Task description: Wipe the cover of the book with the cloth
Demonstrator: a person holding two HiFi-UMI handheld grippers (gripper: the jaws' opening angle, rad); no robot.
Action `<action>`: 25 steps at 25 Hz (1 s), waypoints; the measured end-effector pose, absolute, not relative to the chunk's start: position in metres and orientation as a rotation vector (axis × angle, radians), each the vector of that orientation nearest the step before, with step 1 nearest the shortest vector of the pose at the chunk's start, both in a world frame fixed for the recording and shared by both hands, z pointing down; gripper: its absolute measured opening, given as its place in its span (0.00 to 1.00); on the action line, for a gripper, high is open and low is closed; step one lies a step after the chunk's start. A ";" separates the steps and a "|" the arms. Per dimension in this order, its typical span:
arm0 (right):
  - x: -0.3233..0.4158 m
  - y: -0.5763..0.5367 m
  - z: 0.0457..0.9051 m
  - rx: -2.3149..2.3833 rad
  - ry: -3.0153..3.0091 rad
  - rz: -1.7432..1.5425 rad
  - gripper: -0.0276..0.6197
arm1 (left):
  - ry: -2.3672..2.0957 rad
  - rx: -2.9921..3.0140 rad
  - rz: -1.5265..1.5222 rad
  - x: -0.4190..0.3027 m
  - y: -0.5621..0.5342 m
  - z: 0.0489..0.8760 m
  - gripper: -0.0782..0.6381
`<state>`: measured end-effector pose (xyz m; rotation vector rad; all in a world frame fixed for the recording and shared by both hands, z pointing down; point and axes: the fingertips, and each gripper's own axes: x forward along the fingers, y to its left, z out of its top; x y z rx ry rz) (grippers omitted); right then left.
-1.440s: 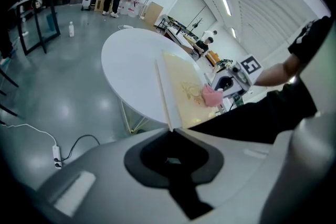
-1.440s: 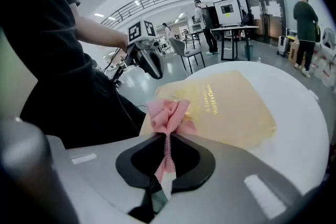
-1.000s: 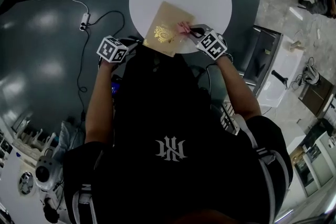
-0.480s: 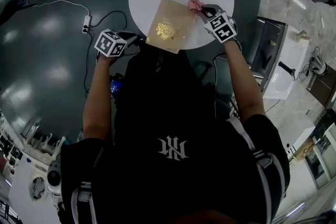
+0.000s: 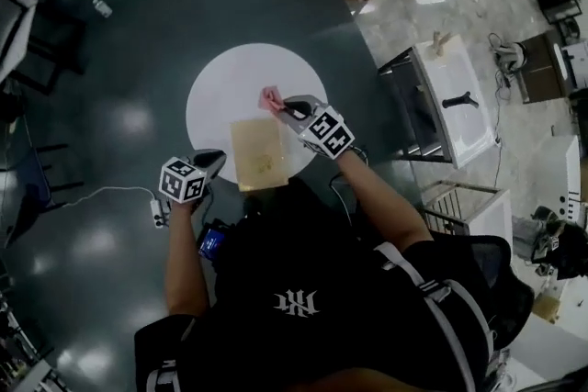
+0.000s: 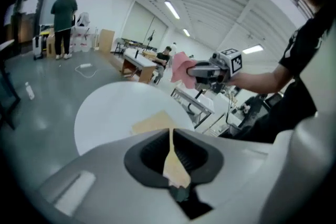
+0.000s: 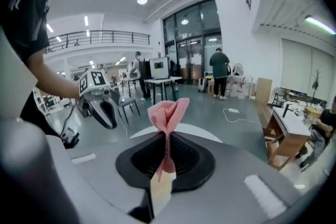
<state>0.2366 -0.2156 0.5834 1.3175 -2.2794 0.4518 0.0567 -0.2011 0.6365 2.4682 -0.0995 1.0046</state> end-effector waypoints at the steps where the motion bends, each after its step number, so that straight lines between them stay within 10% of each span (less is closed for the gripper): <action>1: 0.232 -0.207 0.559 1.366 -2.312 0.451 0.08 | -0.067 2.506 0.962 0.068 -0.198 0.615 0.14; 25: 0.101 0.071 0.222 1.867 -2.773 -0.179 0.08 | 0.705 3.050 -0.105 0.057 0.012 0.209 0.12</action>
